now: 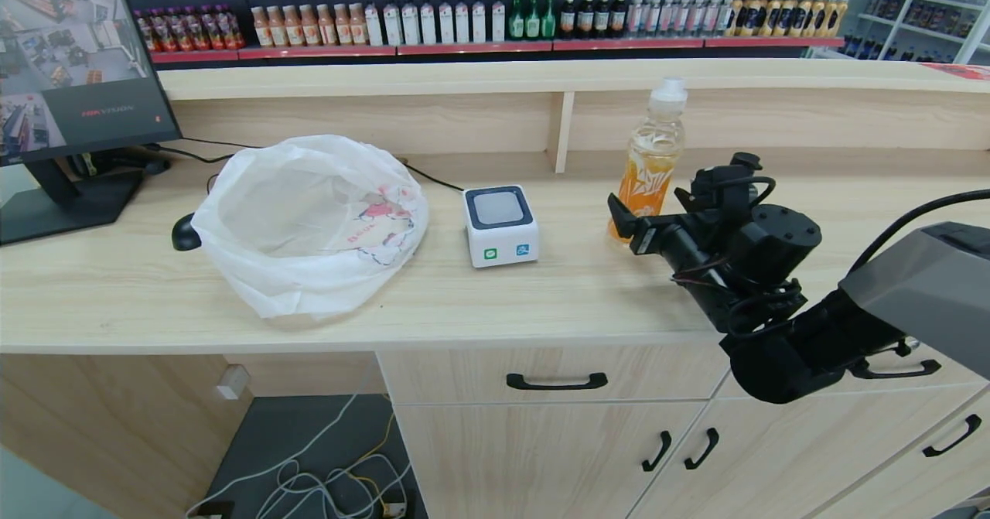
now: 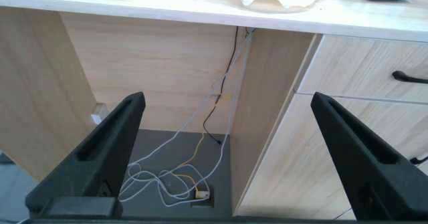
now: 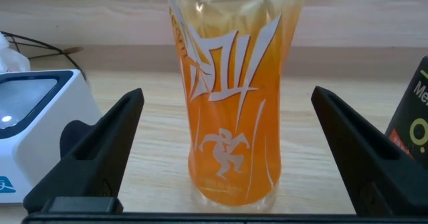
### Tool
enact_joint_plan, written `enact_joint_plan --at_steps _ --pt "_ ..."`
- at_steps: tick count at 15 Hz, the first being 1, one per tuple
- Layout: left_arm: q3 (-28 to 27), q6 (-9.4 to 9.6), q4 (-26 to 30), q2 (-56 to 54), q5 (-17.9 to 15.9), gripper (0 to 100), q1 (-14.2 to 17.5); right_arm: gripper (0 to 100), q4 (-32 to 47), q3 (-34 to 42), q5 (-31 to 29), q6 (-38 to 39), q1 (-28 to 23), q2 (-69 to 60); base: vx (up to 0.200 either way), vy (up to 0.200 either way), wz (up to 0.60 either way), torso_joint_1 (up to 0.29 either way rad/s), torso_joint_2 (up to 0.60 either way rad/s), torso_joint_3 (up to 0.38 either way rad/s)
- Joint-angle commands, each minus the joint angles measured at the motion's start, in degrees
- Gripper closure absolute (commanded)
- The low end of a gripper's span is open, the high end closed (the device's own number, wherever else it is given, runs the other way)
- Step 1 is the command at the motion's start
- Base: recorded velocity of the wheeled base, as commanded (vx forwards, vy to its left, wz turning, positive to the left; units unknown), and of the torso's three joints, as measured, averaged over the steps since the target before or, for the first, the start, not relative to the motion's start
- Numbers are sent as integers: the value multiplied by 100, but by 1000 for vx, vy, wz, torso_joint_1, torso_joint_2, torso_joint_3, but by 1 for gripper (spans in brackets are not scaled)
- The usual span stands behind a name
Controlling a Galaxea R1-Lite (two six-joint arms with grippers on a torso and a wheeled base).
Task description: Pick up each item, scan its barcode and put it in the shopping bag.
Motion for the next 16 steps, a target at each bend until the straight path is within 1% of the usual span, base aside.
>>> enact_joint_plan --at_steps 1,2,3,5,8,10,11,16 --pt "0 -2 0 -2 2 0 4 0 8 -196 7 -1 1 113 0 0 0 0 0 0" --pt "0 -2 0 -2 2 0 4 0 17 -214 7 -1 1 113 0 0 0 0 0 0" --pt "0 -2 0 -2 2 0 4 0 219 -477 7 -1 -43 140 0 0 0 0 0 0" --pt "0 -2 0 -2 2 0 4 0 544 -644 33 7 -43 122 0 0 0 0 0 0" --pt "0 -2 0 -2 2 0 4 0 1151 -1312 42 7 -52 140 0 0 0 0 0 0" --pt "0 -2 0 -2 2 0 4 0 1502 -1550 33 7 -61 140 0 0 0 0 0 0" --pt "0 -2 0 -2 2 0 4 0 1608 -1646 16 7 -69 140 0 0 0 0 0 0" --pt "0 -2 0 -2 2 0 4 0 1616 -1725 7 7 -61 219 0 0 0 0 0 0"
